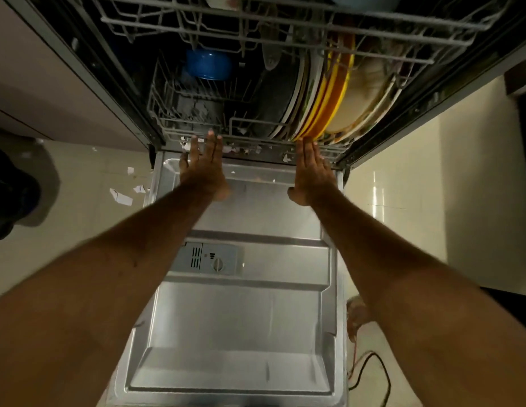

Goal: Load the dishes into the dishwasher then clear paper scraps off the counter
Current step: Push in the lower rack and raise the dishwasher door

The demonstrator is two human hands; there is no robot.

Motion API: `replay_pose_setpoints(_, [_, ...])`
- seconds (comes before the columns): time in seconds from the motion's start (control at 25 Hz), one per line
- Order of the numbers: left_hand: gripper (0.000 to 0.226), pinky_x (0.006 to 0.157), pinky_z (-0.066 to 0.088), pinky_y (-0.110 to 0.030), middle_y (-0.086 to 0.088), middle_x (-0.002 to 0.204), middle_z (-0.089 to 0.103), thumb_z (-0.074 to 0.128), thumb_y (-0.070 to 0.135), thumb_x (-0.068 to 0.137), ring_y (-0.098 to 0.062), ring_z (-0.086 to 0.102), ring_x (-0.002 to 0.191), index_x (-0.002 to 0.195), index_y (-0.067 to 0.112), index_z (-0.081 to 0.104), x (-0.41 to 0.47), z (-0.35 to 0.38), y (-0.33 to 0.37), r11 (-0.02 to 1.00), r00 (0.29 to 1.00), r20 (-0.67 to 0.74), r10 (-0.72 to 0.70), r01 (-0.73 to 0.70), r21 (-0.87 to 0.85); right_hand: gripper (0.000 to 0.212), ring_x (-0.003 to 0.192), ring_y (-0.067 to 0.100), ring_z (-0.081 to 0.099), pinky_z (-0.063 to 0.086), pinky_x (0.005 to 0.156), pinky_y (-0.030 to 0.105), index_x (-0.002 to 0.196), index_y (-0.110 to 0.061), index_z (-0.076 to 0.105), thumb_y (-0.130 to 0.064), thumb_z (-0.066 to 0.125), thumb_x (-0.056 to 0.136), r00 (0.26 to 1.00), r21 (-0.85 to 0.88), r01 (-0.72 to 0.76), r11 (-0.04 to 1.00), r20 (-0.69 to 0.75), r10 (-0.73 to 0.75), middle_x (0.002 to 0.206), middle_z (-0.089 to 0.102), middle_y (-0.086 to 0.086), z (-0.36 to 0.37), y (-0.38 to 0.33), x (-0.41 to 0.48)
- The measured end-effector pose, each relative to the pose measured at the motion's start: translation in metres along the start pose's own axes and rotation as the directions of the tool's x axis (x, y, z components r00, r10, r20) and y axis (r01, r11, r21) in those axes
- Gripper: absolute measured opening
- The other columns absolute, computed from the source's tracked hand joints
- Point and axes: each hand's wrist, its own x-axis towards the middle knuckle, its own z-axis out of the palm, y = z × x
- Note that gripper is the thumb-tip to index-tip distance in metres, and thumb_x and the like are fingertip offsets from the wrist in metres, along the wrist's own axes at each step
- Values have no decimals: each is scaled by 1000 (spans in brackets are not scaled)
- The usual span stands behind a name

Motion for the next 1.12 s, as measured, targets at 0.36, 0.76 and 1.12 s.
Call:
replay_pose_setpoints(0.36, [120, 124, -1, -54, -4, 170, -21, 74, 47, 86, -36, -17, 155, 162, 23, -15, -13, 6, -3, 998, 994, -99, 53, -50, 23, 114, 162, 31, -5, 9, 131, 46, 167, -11, -8, -27, 74, 90, 997, -34, 31, 999, -74, -34, 175, -9, 13, 2, 2, -12])
replay_pose_setpoints(0.76, [106, 126, 11, -56, -6, 172, -14, 65, 58, 89, -33, -9, 158, 164, 26, -3, -209, 172, -19, 931, 926, 136, 352, -361, 50, 106, 162, 30, 8, 14, 131, 44, 166, -3, 4, -42, 71, 94, 967, 219, 115, 969, 199, -160, 175, 5, 16, 139, -50, -227])
replay_pose_setpoints(1.12, [128, 127, -4, -53, -12, 161, -36, 74, 53, 86, -31, -29, 149, 157, 23, -28, -343, 304, -56, 876, 840, 439, 318, -438, 204, 118, 162, 29, 6, 14, 131, 45, 167, -10, 5, -51, 77, 84, 844, 226, 218, 949, 445, -300, 175, 1, 14, 253, -115, -376])
